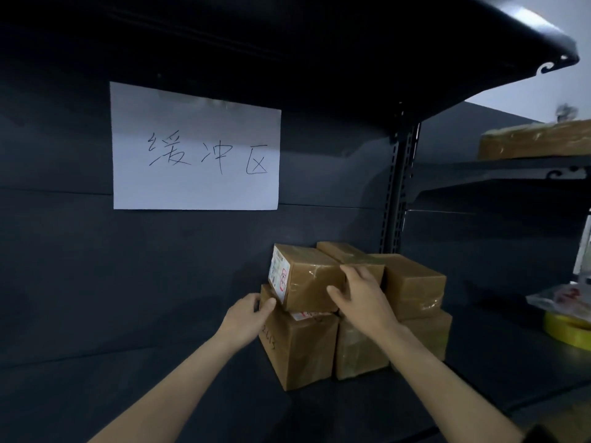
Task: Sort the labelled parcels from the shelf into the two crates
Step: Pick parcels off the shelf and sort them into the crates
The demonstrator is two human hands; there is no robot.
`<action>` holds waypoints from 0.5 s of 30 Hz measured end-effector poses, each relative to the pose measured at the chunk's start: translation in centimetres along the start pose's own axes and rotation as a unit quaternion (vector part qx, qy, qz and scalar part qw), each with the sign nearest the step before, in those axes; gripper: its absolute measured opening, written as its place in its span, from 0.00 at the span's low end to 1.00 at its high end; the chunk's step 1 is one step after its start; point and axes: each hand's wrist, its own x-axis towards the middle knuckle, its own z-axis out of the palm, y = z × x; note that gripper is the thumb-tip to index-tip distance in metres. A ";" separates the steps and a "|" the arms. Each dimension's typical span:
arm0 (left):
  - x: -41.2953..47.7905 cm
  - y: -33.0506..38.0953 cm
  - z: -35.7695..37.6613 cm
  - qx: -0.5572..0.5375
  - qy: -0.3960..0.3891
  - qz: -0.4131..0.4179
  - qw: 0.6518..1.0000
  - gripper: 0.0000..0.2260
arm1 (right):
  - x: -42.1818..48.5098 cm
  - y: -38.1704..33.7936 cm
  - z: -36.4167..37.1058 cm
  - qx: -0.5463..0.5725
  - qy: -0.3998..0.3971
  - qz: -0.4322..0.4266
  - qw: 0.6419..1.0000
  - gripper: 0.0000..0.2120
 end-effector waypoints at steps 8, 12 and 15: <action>2.9 1.8 2.4 -0.194 -0.022 -0.110 0.975 0.24 | 2.4 0.1 0.8 0.034 0.008 0.007 0.999 0.26; 2.7 2.7 3.0 -0.291 -0.043 -0.129 0.947 0.25 | 2.1 0.3 1.1 0.085 -0.002 0.028 0.996 0.27; 1.7 3.3 2.9 -0.384 0.019 -0.111 0.916 0.23 | 2.0 0.6 0.7 0.161 0.004 0.035 0.986 0.25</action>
